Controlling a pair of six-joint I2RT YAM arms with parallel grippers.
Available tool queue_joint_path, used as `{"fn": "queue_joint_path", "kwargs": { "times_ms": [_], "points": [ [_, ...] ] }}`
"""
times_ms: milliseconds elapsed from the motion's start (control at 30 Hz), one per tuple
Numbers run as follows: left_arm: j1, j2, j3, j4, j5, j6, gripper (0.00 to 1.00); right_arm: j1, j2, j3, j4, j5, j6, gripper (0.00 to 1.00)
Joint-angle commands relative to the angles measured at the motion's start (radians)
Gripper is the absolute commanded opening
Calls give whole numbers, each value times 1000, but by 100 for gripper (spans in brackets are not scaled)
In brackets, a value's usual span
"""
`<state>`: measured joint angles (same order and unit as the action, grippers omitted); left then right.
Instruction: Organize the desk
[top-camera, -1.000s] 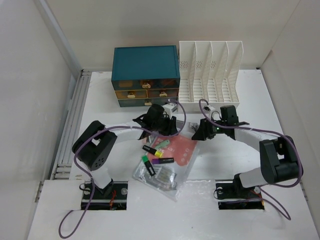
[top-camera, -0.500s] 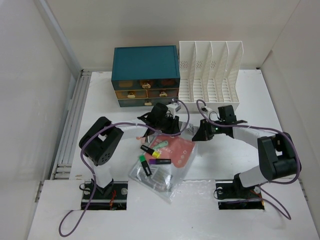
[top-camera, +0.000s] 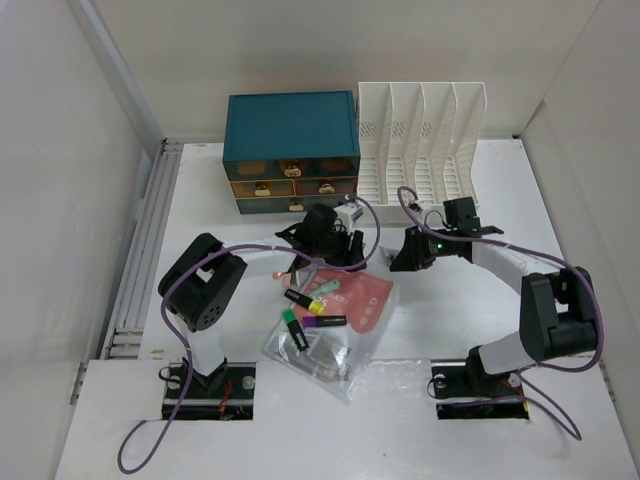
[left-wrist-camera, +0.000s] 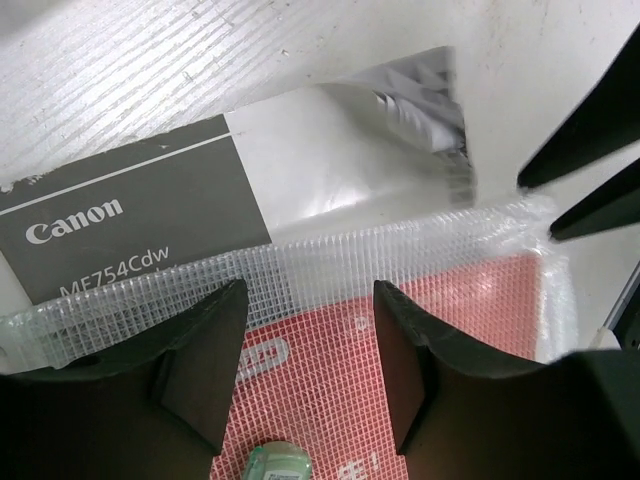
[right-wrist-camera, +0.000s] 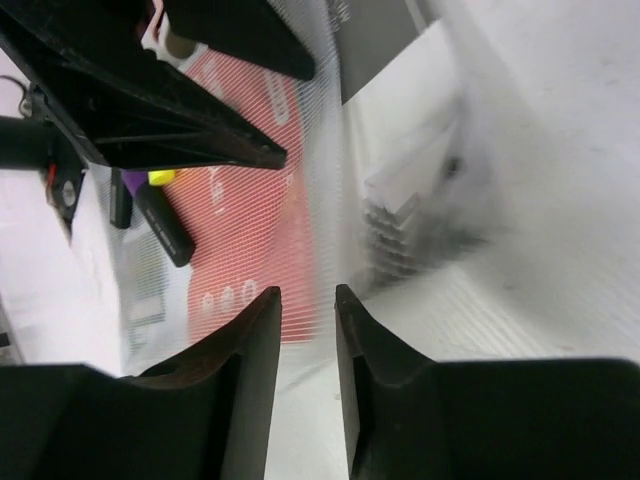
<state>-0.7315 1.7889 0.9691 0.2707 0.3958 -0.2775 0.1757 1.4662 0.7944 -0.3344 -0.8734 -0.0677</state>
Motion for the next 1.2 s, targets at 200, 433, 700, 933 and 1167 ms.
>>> {"fn": "queue_joint_path", "kwargs": {
  "times_ms": [200,433,700,933,1167],
  "points": [
    [-3,-49,31,-5,18,-3,50,-33,-40,60,-86,-35,-70,43],
    [-3,-40,22,-5,18,-3,49,-33,6,71,-97,31,-48,53],
    [-3,-31,22,-5,9,-3,49,-33,109,72,-66,103,-11,54],
    [-3,-31,22,-5,0,-3,49,-24,195,94,-115,47,-44,42],
    [-3,-11,22,-5,0,-3,48,73,76,114,-225,33,-95,41]
  ]
}}
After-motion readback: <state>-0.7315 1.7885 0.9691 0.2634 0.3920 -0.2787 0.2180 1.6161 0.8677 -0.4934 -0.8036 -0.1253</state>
